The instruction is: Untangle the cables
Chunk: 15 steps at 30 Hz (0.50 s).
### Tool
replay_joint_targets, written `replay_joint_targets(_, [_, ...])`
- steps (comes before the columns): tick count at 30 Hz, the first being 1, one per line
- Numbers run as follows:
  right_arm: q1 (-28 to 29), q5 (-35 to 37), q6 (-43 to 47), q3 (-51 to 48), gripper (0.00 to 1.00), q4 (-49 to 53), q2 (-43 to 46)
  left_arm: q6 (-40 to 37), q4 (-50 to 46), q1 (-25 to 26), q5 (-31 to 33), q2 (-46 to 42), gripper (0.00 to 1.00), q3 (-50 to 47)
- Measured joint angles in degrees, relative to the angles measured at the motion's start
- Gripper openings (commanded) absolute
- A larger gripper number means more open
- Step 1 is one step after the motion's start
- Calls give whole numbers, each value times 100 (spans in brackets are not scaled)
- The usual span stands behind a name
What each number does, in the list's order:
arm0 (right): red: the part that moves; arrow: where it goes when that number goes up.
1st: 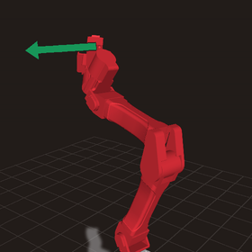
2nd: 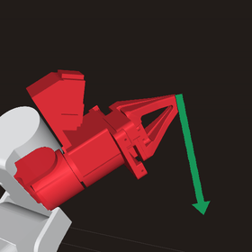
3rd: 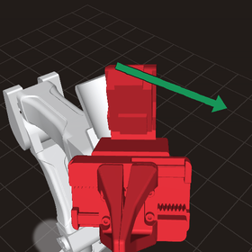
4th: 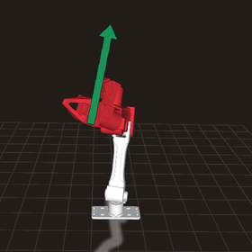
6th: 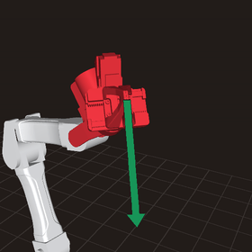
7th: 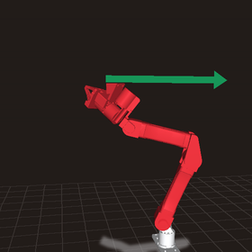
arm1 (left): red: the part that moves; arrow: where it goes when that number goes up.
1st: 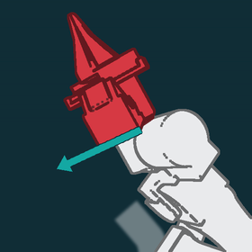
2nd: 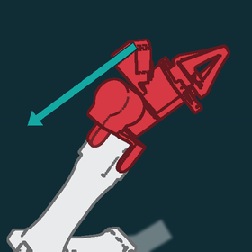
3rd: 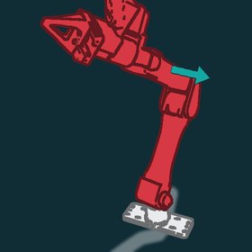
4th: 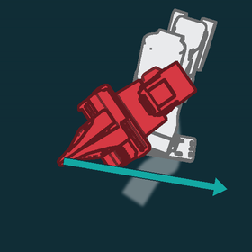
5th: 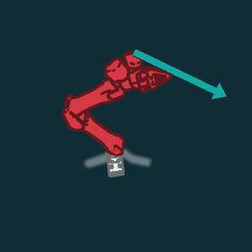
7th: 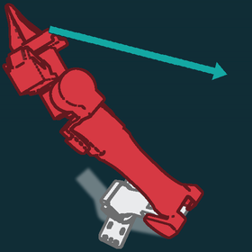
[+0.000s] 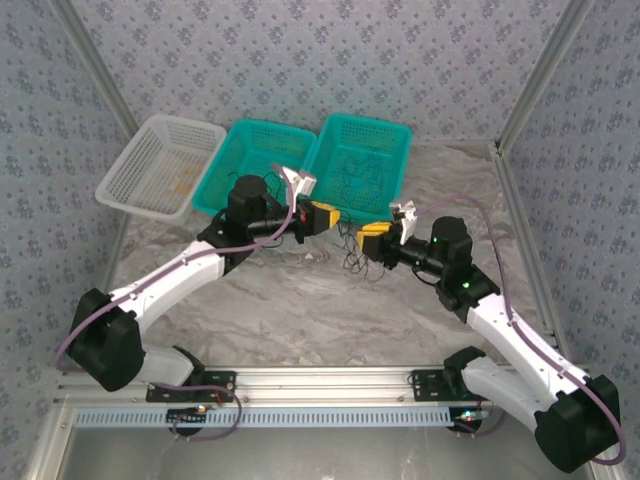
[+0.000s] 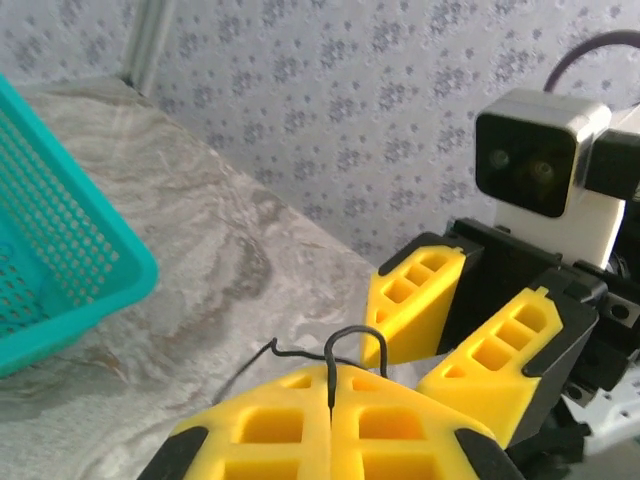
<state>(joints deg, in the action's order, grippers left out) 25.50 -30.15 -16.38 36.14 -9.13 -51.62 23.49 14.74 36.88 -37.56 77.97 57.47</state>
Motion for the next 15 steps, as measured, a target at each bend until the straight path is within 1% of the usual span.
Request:
replay_joint_targets(2, [-50, 92, -33, -2, 14, 92, 22, 0, 7, -4, 177, -146, 0, -83])
replay_joint_targets(3, [-90, 107, -85, -7, 11, 118, 28, 0, 7, -13, 258, -232, 0, -131])
replay_joint_targets(5, [-129, 127, -118, -13, 13, 149, 33, 13, 9, -13, 350, -339, 0, -177])
replay_joint_targets(6, [-138, 138, -120, -24, 18, 151, 33, 15, 11, -13, 380, -363, 0, -177])
replay_joint_targets(7, [-138, 146, -131, -35, 24, 166, 33, 17, 28, -13, 391, -367, 0, -177])
replay_joint_targets(9, [-138, 177, -127, -74, 43, 181, 24, 44, 26, -13, 424, -367, 0, -179])
replay_joint_targets(11, [-138, 188, -94, -116, 55, 197, -13, 81, 33, -13, 450, -367, 0, -181])
replay_joint_targets(13, [-118, 190, -39, -186, 65, 186, -83, 144, 44, -13, 474, -363, 0, -181])
replay_joint_targets(15, [-44, 229, 2, -269, 72, 129, -208, 227, 46, -13, 535, -356, 0, -181])
